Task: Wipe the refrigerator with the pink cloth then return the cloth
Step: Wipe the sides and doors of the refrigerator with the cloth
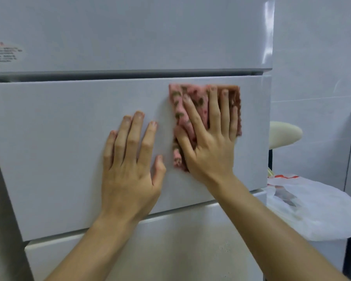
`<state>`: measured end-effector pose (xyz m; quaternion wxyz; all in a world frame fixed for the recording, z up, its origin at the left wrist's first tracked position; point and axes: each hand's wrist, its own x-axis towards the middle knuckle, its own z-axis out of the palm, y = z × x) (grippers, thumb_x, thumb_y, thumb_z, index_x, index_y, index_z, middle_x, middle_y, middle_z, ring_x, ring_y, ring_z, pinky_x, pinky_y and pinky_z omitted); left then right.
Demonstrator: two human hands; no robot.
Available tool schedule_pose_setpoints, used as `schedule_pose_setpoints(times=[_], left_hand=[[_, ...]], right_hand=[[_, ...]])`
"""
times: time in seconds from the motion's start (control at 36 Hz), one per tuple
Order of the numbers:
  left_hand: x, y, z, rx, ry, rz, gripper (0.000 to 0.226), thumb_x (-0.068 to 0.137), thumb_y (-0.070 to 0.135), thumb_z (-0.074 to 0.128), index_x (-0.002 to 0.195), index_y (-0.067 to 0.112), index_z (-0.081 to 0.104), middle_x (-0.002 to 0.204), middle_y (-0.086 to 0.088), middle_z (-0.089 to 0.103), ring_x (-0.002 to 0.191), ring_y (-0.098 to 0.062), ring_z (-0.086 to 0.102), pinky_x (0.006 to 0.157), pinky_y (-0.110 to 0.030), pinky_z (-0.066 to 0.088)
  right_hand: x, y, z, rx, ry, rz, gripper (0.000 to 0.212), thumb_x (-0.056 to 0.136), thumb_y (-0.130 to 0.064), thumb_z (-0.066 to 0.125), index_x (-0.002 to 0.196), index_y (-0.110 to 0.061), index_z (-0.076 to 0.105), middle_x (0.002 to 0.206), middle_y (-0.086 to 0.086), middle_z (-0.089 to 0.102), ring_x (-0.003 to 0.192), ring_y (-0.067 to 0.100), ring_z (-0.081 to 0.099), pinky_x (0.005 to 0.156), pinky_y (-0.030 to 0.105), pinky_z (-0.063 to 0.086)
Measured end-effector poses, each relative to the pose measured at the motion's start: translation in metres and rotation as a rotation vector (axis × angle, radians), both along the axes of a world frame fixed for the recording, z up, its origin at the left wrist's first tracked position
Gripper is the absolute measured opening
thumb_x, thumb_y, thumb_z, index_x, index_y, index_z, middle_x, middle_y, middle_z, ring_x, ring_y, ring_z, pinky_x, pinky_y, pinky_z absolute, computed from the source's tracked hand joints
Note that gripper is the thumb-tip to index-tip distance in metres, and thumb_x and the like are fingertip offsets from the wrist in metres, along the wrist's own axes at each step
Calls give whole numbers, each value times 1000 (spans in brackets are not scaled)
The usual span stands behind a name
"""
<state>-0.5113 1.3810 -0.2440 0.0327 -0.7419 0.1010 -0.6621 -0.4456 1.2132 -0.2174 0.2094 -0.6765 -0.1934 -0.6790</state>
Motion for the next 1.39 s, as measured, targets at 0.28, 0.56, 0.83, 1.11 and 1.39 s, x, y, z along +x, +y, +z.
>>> schedule_pose_setpoints(times=[0.28,0.56,0.83,1.11,1.39], left_hand=[[-2,20,1,-3,-42,30,57,106,29,47,160,14,42,171,-13,31,159,-33,25,130,-54,16],[-10,48,-10,-62,-35,70,60,106,29,47,163,17,36,173,-12,24,161,-32,20,129,-57,14],[-22,91,7,-110,-73,89,50,106,28,45,154,14,44,170,-13,30,158,-35,25,127,-59,14],[-19,98,7,-118,-71,71,56,104,27,50,158,13,41,171,-14,28,160,-34,21,129,-59,13],[-26,101,4,-99,-19,74,60,105,29,48,162,13,38,173,-14,24,162,-33,16,130,-59,11]], right_hand=[[-2,17,-6,126,3,106,50,110,-24,45,158,-10,45,168,18,33,159,35,24,131,55,17],[-21,40,-114,-57,116,78,59,109,-37,44,164,-25,28,173,12,20,163,30,13,131,52,13],[-28,86,17,9,-13,30,57,105,-48,52,158,-29,47,170,16,30,160,35,22,129,55,17],[-31,100,16,68,6,28,54,112,-40,38,162,-20,40,171,14,28,161,33,20,130,55,17],[-40,98,-114,-150,105,61,59,108,-30,42,165,-20,29,175,9,14,162,32,16,131,53,12]])
